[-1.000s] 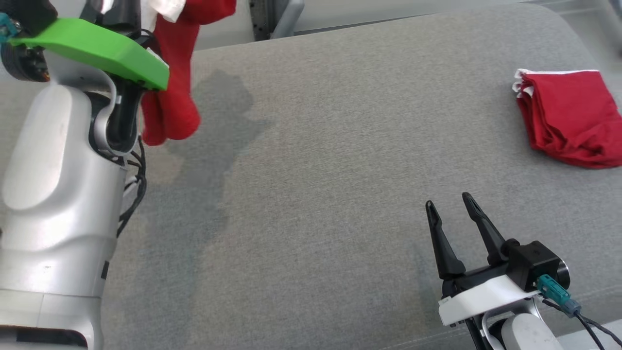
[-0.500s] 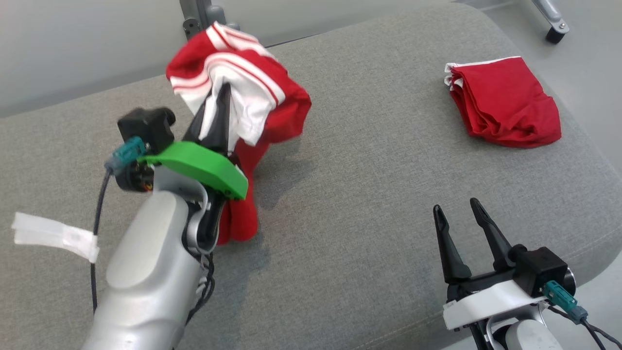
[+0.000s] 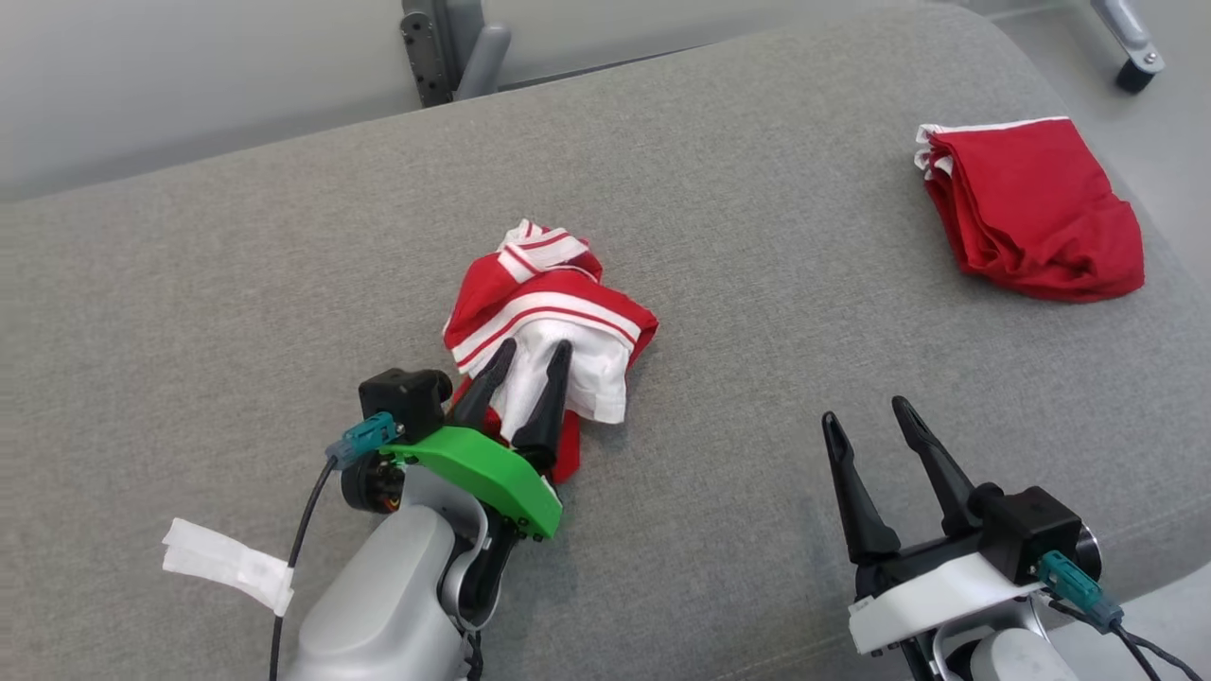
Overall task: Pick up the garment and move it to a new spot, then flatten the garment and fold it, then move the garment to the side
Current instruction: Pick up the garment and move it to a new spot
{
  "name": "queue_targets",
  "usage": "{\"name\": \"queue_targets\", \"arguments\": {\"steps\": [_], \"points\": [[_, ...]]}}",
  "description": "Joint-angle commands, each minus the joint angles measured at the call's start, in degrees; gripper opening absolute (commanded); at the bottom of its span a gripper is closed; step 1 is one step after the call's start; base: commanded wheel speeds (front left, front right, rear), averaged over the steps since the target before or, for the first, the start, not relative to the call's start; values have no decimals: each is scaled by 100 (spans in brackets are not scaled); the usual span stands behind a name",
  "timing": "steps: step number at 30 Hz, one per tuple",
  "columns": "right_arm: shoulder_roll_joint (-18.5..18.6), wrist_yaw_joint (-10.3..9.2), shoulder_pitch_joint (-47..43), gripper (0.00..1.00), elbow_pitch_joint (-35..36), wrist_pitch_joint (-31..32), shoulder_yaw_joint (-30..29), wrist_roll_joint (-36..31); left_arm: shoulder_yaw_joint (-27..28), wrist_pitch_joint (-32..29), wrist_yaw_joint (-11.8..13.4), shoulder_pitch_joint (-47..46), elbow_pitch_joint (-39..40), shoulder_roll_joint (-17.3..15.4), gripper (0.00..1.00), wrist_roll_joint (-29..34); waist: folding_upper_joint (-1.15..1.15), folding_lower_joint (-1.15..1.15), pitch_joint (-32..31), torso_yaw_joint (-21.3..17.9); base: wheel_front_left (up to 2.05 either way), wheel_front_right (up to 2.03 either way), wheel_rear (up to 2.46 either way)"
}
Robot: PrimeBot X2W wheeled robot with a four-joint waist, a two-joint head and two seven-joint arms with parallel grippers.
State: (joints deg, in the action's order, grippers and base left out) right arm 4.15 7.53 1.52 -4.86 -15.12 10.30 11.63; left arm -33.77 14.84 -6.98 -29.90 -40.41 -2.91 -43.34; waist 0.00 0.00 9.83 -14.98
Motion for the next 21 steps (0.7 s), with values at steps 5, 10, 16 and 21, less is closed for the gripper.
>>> {"name": "queue_targets", "arguments": {"steps": [5, 10, 16, 21], "points": [[87, -8, -131, 100, -20, -4, 90, 40, 260, 35, 160, 418, 691, -13, 100, 169, 0, 0, -528, 552, 0, 0, 0], [144, -8, -239, 100, -24, -4, 119, 29, 913, 37, 259, 1089, 1446, -9, 100, 1008, 0, 0, -838, 826, 0, 0, 0], [166, -8, -363, 100, -1, -5, -22, -16, 1805, 37, 369, 1869, 2370, -7, 100, 1844, 0, 0, -998, 1116, 0, 0, 0], [131, -8, -542, 100, 22, -4, -173, -44, 2307, 33, 371, 2516, 2829, -6, 100, 2180, 0, 0, -1127, 1275, 0, 0, 0]]}}
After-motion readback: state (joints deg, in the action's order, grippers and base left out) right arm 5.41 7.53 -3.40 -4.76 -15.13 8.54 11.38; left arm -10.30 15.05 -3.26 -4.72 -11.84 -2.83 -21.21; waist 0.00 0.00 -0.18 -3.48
